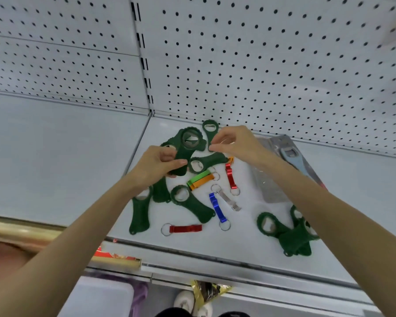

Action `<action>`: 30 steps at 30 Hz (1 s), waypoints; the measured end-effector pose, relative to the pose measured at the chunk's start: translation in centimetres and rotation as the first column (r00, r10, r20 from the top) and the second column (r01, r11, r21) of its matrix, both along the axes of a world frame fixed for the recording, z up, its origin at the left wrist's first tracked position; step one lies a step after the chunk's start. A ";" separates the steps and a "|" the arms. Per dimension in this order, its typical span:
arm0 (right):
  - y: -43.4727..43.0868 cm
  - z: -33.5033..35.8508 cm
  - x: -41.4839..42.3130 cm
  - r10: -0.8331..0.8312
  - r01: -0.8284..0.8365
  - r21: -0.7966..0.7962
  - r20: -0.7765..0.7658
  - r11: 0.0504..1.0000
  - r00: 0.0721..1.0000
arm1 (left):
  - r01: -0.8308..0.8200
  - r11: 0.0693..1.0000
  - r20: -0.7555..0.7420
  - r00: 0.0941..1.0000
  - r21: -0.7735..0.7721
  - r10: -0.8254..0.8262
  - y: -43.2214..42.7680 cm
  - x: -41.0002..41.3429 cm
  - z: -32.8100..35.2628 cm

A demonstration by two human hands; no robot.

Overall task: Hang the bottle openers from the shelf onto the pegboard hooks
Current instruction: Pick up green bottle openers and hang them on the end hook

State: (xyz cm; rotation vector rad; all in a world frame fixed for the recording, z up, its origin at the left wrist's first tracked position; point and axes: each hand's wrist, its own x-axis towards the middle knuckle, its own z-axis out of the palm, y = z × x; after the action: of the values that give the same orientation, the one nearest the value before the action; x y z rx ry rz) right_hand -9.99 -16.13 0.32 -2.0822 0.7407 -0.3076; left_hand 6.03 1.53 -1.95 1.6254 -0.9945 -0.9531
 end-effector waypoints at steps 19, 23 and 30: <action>-1.3 -2.5 2.6 0.146 -0.210 -0.150 -0.354 0.966 0.924 | -0.184 0.980 -0.078 0.979 0.071 0.189 2.8 1.8 -1.5; -1.4 -2.8 2.6 0.155 -0.215 -0.134 -0.358 0.967 0.921 | -0.181 0.980 -0.093 0.978 0.079 0.188 2.7 1.5 -1.6; -1.3 -2.9 2.9 0.139 -0.173 -0.064 -0.356 0.983 0.924 | -0.174 0.982 -0.099 0.979 0.075 0.181 2.5 1.4 -1.6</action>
State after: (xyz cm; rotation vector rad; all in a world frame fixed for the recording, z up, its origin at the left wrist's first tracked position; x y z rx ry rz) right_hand -7.10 -17.47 -2.61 -2.3016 0.7718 0.1266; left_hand 7.39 4.04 -3.52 1.6704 -0.7396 -0.9474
